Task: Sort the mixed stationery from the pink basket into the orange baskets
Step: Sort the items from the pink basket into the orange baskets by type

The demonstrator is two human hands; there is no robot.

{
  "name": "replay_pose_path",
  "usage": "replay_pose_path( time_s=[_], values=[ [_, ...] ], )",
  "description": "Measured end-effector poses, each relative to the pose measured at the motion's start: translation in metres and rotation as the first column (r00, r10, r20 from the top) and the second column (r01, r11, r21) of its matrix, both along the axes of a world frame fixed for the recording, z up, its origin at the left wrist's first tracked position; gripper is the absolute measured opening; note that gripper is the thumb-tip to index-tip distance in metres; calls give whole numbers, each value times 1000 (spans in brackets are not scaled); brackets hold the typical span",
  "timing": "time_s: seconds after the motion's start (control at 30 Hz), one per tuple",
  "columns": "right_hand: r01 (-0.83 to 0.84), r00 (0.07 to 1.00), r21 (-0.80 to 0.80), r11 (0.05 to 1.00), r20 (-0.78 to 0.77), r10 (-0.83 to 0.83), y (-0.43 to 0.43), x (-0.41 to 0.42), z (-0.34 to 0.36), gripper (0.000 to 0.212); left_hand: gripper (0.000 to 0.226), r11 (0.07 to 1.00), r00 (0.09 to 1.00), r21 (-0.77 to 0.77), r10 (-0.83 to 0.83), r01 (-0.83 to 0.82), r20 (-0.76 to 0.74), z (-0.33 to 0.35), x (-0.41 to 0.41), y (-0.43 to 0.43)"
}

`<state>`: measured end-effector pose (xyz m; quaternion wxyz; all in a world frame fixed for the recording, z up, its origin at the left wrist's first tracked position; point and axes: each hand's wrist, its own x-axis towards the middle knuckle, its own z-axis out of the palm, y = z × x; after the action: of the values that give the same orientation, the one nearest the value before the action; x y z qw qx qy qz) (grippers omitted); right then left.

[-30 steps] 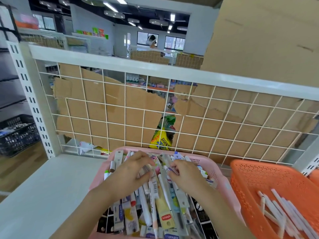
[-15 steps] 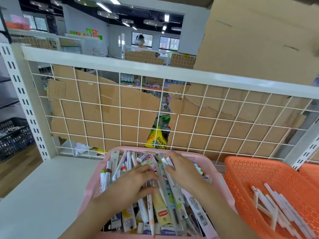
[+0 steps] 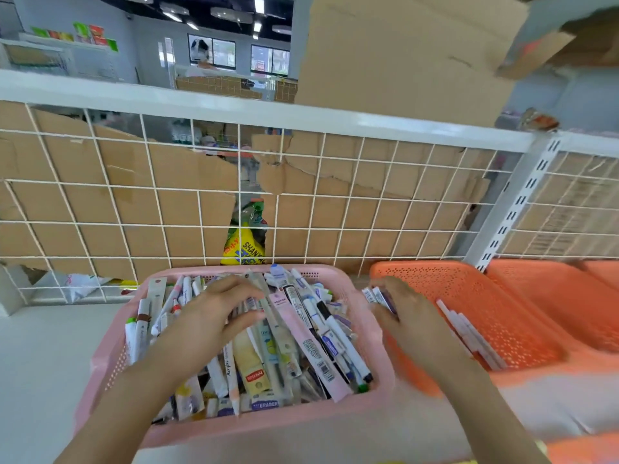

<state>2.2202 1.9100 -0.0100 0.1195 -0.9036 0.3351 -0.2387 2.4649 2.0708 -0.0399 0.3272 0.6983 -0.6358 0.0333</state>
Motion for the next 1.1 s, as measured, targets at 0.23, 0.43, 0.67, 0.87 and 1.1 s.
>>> replay_pose_path(
  time_s=[0.23, 0.43, 0.67, 0.87, 1.1],
  values=[
    [229, 973, -57, 972, -3, -229, -9, -97, -4, 30, 56, 993, 996, -88, -70, 76, 63, 9, -33, -25],
    [354, 935, -60, 933, 39, -352, -26, -184, -6, 30, 19, 988, 994, -133, -71, 82, 87, 15, -85, -56],
    [383, 922, -73, 921, 87, -377, -57, -284, -1, 33, 36, 994, 997, -86, -72, 74, 30, 19, -175, -99],
    [408, 907, -59, 911, 141, -397, -100, -365, -5, 24, 36, 996, 1000, -87, -9, 9, -3, 14, -257, -137],
    [423, 901, -34, 905, 116, -417, -145, -424, -13, 23, 26, 998, 997, 10, -67, 67, 23, 14, -339, -196]
  ],
)
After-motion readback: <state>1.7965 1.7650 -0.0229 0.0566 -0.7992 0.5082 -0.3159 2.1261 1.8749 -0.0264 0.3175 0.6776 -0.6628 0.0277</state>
